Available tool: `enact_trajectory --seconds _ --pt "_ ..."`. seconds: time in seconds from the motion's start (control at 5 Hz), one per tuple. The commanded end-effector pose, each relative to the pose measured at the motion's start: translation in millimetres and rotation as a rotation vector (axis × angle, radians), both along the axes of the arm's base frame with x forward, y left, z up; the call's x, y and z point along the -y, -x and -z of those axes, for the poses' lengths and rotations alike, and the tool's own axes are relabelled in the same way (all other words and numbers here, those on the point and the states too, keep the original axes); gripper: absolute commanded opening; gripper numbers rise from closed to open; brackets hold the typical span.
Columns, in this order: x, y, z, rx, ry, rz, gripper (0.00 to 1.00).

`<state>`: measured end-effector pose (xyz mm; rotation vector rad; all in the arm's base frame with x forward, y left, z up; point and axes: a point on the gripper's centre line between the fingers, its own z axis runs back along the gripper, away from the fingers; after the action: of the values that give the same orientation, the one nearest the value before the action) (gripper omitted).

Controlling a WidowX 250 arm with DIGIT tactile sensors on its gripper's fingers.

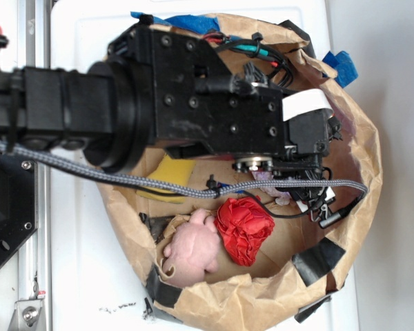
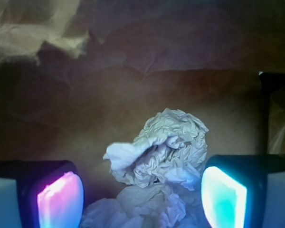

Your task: Grab the white paper.

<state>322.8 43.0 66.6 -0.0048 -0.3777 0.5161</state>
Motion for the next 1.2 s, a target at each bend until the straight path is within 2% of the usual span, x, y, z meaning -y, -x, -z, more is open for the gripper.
enact_trajectory --seconds 0.0,0.2,0.4,1.0 --pt "4.4 -4.3 13.0 -0.021 -0.07 0.029 1.0" --pt "5.5 -4.4 12.4 -0.015 -0.052 0.026 0.0" --pt "6.5 -6.3 10.0 0.003 -0.063 0.031 0.0" --pt "7.0 -8.5 7.5 0.005 -0.061 0.037 0.0"
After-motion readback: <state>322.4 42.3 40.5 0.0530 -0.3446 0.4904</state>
